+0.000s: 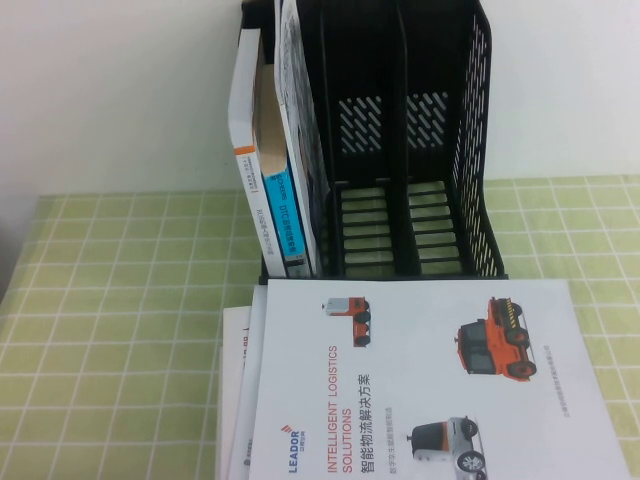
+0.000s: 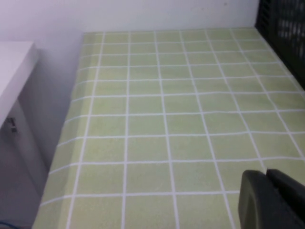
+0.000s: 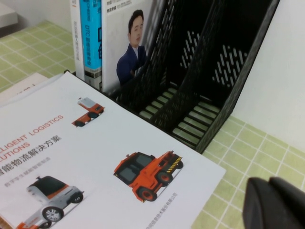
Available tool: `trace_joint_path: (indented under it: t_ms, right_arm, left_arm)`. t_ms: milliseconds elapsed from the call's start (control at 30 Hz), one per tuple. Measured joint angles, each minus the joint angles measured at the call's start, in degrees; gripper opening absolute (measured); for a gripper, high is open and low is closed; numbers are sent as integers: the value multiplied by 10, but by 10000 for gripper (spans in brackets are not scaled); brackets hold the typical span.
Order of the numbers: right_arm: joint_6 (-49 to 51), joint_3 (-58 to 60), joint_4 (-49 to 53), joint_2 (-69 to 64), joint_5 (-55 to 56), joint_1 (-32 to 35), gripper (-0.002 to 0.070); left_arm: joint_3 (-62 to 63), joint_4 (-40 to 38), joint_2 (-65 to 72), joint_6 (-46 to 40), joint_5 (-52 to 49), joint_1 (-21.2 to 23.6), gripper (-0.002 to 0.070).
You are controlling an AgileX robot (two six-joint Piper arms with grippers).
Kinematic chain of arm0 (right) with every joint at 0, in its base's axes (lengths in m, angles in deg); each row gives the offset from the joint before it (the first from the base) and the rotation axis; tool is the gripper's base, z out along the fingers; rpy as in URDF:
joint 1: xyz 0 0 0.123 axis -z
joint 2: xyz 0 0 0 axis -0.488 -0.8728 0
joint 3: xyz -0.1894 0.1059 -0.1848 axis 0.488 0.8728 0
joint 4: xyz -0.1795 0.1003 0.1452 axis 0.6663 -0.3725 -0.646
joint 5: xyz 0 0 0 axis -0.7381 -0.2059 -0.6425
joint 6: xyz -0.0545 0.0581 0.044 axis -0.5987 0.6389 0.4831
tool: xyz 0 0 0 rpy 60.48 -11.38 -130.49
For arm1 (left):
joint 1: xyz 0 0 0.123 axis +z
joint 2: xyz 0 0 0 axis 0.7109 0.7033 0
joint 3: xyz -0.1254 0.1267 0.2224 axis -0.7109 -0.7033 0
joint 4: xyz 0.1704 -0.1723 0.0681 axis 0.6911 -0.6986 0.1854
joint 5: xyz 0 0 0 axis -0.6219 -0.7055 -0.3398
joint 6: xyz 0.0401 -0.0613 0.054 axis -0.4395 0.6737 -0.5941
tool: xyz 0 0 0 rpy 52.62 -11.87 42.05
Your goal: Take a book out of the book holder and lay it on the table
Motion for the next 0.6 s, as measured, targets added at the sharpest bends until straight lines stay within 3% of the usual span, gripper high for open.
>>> trace_joint_path:
  t_ms: [133, 367, 600]
  right_arm:
    - [0, 1, -2, 2, 6, 28, -1]
    - [0, 1, -2, 5, 9, 154, -1]
    - [0, 1, 9, 5, 14, 394, -1]
  left_arm:
    - [0, 0, 0, 0, 0, 21, -2]
    - [0, 0, 0, 0, 0, 23, -2]
    - [0, 0, 0, 1, 1, 23, -2]
